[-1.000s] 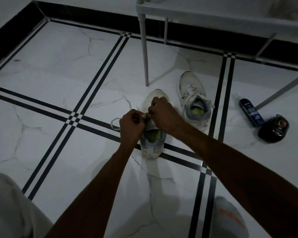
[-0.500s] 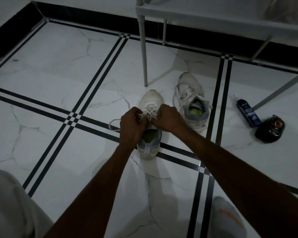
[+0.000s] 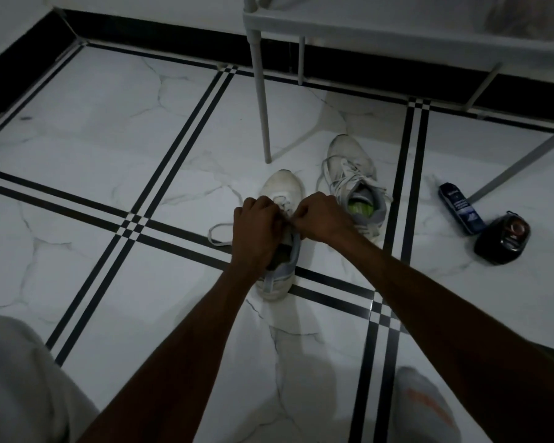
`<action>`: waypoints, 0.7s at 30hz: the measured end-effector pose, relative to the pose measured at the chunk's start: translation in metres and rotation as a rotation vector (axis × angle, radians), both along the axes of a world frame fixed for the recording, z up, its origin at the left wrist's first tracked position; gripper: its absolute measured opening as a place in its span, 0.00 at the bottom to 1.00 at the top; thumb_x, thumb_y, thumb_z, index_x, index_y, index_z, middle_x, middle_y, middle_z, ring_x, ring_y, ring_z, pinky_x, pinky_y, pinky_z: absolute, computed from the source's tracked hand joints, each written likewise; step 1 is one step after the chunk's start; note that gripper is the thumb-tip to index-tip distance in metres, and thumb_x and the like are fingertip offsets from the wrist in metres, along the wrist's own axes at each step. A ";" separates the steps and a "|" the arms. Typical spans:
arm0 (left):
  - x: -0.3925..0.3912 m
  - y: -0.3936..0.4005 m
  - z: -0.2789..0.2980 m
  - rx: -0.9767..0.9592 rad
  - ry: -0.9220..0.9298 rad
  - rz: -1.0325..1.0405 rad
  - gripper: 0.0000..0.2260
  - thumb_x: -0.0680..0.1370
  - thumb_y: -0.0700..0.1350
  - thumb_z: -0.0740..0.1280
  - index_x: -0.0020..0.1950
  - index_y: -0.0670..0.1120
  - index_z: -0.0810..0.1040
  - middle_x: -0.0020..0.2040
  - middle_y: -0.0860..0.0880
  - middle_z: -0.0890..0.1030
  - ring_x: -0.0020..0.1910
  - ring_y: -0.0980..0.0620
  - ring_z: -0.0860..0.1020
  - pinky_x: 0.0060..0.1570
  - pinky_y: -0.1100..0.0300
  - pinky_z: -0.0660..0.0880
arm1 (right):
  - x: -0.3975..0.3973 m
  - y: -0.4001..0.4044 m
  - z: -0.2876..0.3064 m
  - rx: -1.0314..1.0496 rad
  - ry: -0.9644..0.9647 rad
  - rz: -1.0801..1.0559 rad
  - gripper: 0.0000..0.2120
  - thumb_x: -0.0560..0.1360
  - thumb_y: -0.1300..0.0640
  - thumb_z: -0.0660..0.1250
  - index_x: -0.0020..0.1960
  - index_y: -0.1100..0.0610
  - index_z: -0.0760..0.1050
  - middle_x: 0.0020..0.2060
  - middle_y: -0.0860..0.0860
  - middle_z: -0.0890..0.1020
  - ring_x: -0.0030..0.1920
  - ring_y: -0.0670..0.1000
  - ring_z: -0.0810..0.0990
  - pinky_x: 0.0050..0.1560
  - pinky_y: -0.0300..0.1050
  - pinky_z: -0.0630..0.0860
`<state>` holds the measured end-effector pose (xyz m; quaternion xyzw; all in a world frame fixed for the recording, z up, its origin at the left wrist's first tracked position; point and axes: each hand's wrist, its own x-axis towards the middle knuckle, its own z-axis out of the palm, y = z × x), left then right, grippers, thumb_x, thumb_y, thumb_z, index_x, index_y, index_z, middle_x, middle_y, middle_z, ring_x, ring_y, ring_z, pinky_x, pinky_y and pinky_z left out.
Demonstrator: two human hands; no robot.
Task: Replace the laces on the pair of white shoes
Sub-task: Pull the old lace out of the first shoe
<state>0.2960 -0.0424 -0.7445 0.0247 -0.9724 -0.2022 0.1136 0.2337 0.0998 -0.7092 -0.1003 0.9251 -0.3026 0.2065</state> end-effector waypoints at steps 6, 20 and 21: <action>-0.003 -0.039 0.004 0.578 0.301 0.685 0.05 0.79 0.43 0.65 0.52 0.43 0.75 0.47 0.46 0.80 0.46 0.47 0.79 0.49 0.44 0.78 | -0.004 0.015 -0.007 -0.091 -0.119 -0.073 0.12 0.71 0.53 0.72 0.44 0.62 0.85 0.37 0.58 0.86 0.40 0.57 0.86 0.44 0.56 0.84; -0.012 -0.045 0.022 0.137 0.183 0.773 0.09 0.81 0.47 0.62 0.54 0.45 0.79 0.53 0.44 0.81 0.57 0.43 0.77 0.54 0.53 0.70 | -0.007 0.013 -0.009 -0.143 -0.219 -0.139 0.12 0.72 0.53 0.72 0.44 0.63 0.85 0.37 0.59 0.86 0.37 0.56 0.86 0.41 0.57 0.85; -0.012 -0.056 0.023 0.202 0.177 0.910 0.10 0.81 0.47 0.62 0.57 0.43 0.77 0.57 0.43 0.79 0.60 0.43 0.75 0.53 0.56 0.67 | -0.006 0.013 -0.009 -0.148 -0.214 -0.136 0.12 0.72 0.53 0.72 0.45 0.63 0.85 0.37 0.58 0.86 0.37 0.56 0.86 0.41 0.56 0.85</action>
